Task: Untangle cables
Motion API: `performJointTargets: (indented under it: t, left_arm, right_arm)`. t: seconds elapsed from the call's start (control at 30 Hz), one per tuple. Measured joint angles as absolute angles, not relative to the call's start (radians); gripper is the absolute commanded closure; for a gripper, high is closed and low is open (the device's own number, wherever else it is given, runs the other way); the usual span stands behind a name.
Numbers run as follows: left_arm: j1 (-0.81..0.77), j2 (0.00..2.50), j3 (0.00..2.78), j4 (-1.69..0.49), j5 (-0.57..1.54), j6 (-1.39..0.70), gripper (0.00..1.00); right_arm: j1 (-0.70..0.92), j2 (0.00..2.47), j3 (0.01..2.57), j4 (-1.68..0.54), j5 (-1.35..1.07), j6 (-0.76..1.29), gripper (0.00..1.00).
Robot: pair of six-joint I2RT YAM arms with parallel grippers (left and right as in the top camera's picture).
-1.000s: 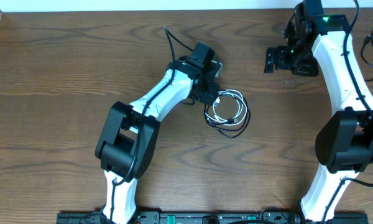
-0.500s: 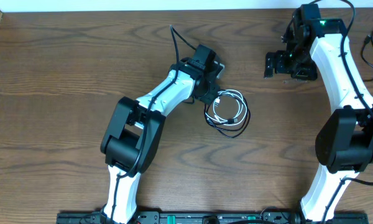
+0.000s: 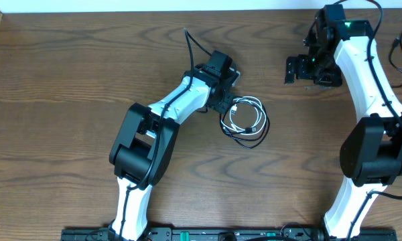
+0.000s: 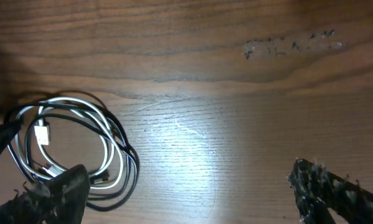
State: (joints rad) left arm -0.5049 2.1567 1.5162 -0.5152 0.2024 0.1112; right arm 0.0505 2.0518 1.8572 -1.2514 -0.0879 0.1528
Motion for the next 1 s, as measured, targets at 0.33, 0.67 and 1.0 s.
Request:
performJointTargets:
  t: [0.33,0.67,1.0]
  left_arm:
    - [-0.530,2.157,1.511,-0.519,0.199,0.109,0.93]
    - [-0.541,2.119,1.510,-0.543,0.208,0.002,0.93]
    - [-0.538,1.690,1.526,-0.550,0.264,-0.160,0.92]
  right_arm:
    - [0.051,2.052,1.857,-1.267,-0.100,0.153,0.01]
    - [0.057,2.052,1.857,-1.274,-0.257,0.053,0.01]
    - [0.064,2.052,1.857,-1.259,-0.620,-0.188,0.01]
